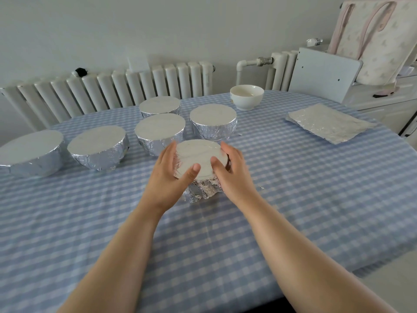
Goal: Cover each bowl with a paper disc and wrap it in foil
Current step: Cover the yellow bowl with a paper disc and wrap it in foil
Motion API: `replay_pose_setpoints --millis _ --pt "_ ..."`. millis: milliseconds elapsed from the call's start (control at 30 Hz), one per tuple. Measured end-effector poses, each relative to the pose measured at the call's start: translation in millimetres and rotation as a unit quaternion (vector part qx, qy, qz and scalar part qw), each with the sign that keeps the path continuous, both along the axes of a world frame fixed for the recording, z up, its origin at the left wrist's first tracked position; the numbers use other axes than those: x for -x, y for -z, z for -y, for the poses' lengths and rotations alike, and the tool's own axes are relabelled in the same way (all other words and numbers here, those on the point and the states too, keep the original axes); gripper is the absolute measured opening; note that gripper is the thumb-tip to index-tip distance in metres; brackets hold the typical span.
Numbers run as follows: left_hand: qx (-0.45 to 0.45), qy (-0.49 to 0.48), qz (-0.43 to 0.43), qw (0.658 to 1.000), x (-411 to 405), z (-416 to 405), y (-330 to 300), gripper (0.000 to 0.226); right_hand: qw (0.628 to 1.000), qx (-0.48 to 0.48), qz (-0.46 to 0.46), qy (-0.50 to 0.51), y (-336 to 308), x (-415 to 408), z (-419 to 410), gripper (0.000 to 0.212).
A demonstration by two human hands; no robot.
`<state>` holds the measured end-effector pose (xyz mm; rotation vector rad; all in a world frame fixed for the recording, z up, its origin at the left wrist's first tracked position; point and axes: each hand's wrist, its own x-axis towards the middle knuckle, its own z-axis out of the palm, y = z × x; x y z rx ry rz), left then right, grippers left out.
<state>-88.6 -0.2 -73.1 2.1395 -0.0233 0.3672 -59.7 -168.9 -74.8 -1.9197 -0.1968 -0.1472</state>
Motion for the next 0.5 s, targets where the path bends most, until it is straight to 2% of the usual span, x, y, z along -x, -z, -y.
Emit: replay_pose_setpoints --millis 167,267,500 --pt "0.003 0.024 -0.023 0.999 1 -4 -2 0.138 0.997 -0.043 -0.036 0.052 5 8 -2 0.03" --pt "0.007 0.024 -0.028 0.999 0 -6 -2 0.145 0.991 -0.108 -0.045 0.073 5 10 -4 0.019" --pt "0.011 0.014 -0.027 0.999 -3 -7 1 0.147 0.99 -0.098 -0.053 0.092 18 2 -4 0.026"
